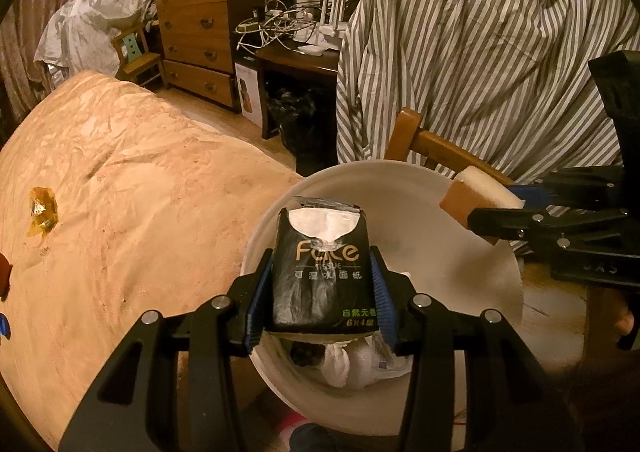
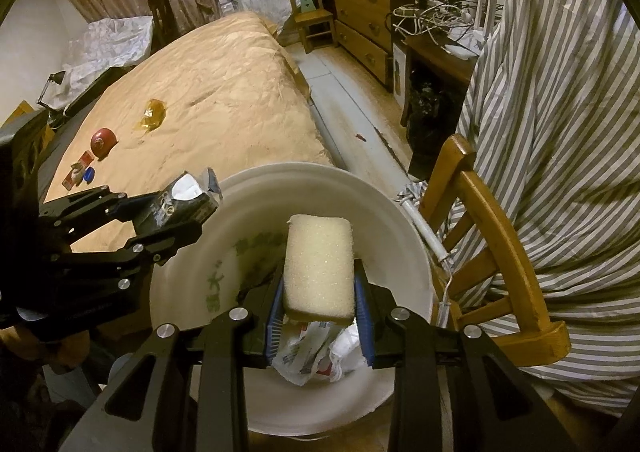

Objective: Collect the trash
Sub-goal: 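Open the left tool to drop the Fake pack while the right tool drops the sponge, then move both open tools back over the sock and bottle cap on the bed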

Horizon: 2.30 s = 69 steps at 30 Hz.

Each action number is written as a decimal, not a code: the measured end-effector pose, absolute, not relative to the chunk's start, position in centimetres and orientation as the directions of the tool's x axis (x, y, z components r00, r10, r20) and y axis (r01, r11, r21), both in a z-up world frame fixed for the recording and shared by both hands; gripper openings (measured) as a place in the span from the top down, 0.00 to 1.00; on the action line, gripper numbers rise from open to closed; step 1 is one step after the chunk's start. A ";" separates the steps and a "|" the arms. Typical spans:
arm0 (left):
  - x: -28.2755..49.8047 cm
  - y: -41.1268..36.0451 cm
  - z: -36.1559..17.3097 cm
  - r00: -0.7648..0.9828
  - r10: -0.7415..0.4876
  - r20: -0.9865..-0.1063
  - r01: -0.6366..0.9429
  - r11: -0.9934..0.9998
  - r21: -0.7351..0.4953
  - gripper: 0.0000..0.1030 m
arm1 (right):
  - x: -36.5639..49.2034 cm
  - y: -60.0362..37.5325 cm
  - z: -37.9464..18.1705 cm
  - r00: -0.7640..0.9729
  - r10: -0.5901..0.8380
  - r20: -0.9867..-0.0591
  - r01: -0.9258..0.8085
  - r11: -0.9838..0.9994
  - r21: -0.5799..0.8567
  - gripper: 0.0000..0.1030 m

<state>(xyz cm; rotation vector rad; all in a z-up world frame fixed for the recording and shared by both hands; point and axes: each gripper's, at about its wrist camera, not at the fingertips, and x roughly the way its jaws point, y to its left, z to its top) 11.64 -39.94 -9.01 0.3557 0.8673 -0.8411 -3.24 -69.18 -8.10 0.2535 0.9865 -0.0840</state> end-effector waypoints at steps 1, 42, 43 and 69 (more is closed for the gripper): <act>11.6 -39.9 -9.0 0.364 -0.501 -0.785 0.769 0.637 -0.050 0.39 | -3.3 -69.3 -8.1 0.555 0.044 -0.831 0.186 0.967 0.175 0.51; 19.0 -11.0 -12.4 0.576 -0.269 -0.772 0.390 0.920 -0.029 0.09 | 0.9 -48.2 -3.5 0.785 0.171 -0.596 -0.139 0.985 0.101 0.05; 19.7 -9.0 -12.6 0.583 -0.248 -0.774 0.354 0.935 -0.033 0.09 | 1.5 -47.1 -3.9 0.778 0.186 -0.600 -0.154 0.982 0.105 0.05; 36.1 9.9 -15.6 0.667 -0.051 -0.743 -0.006 0.997 -0.074 0.28 | 14.9 -31.7 -13.9 0.591 0.361 -0.721 -0.348 0.921 0.176 0.06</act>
